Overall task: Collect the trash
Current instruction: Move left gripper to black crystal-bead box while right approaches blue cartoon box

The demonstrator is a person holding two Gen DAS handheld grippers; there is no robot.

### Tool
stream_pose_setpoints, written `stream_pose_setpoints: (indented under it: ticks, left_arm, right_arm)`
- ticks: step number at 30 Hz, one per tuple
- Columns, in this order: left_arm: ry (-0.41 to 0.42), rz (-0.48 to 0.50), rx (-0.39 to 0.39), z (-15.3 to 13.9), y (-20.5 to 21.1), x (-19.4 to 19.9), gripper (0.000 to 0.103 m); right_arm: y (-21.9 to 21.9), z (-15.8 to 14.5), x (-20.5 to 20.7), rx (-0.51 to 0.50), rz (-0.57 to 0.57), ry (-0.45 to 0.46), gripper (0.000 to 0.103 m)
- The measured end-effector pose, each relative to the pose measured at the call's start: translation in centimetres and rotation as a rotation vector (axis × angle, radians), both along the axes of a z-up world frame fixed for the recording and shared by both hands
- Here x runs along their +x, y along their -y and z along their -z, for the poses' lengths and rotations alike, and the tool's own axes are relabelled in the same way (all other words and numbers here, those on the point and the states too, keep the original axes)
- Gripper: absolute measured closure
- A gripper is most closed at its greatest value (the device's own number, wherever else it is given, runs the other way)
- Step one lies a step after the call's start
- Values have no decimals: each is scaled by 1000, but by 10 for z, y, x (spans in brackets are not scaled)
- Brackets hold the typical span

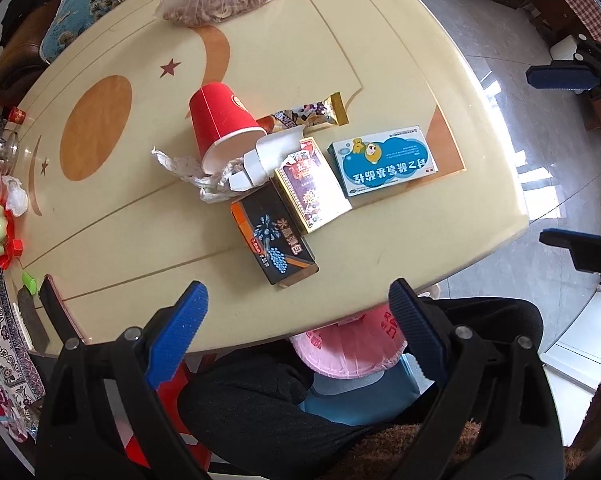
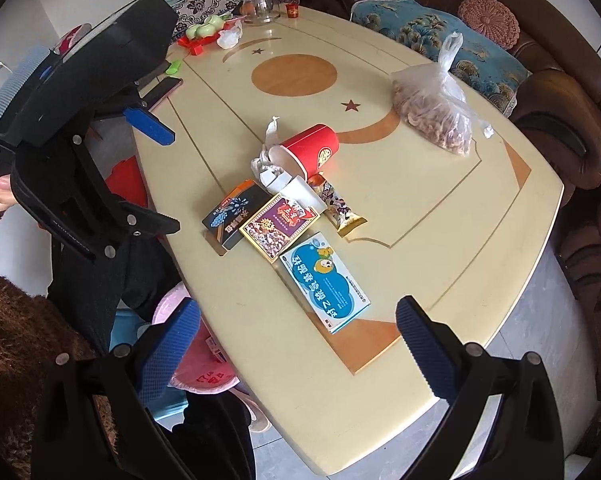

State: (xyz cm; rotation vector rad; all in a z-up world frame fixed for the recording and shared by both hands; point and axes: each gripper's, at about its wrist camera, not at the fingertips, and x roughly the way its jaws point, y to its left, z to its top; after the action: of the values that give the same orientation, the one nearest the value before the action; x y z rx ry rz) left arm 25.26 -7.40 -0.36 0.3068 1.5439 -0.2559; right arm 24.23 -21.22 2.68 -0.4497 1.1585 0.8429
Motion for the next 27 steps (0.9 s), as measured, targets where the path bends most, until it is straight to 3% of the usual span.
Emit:
stream_pose_setpoints:
  ticks: [12, 27]
  left_arm:
    - [-99, -28, 9, 53, -4, 13, 13]
    - [-220, -141, -24, 117, -27, 34, 13]
  right_arm:
    - [-11, 51, 11, -60, -31, -76, 7]
    - [-31, 118, 32, -141, -70, -161, 7]
